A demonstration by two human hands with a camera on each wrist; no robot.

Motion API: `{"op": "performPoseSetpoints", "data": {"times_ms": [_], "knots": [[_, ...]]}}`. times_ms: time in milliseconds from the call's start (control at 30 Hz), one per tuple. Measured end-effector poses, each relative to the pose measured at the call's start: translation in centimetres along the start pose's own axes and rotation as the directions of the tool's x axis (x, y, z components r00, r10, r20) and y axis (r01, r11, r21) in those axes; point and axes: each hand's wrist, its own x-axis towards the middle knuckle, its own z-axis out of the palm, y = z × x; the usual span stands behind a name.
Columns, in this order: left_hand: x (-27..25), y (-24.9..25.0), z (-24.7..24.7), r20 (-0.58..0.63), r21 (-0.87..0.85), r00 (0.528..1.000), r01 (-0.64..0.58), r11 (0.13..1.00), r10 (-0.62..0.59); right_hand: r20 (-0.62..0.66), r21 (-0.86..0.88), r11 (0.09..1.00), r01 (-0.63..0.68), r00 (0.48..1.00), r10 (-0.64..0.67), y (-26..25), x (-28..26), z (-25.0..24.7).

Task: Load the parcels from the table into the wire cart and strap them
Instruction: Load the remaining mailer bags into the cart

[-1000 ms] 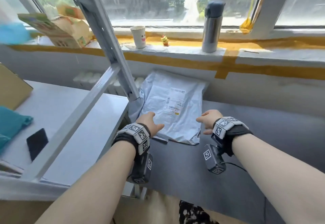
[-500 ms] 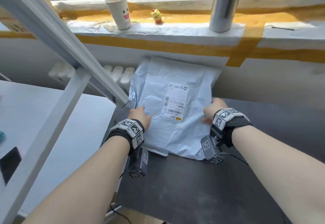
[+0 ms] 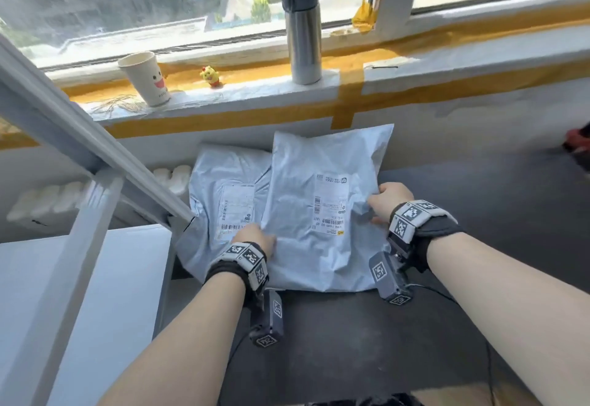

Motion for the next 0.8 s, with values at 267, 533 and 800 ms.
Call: {"op": "performPoseSetpoints", "data": {"times_ms": [267,533,800], "knots": [[-4.5,5.8,-1.2,0.012,0.131,0.937,-0.347,0.929,0.349,-0.222,0.308,0.949,-0.063,0.965,0.137,6.4,-4.8,-7.1],[-10.7,13.8,1.9,0.098,0.236,0.803,-0.593,0.77,0.588,-0.329,0.476,0.86,-0.182,0.871,0.366,15.9,-9.7,-15.4],[-17.2,25.8,7.3,0.126,0.296,0.674,-0.726,0.621,0.728,-0.394,0.541,0.814,-0.21,0.792,0.467,25.6,-11.3,-24.1]]}}
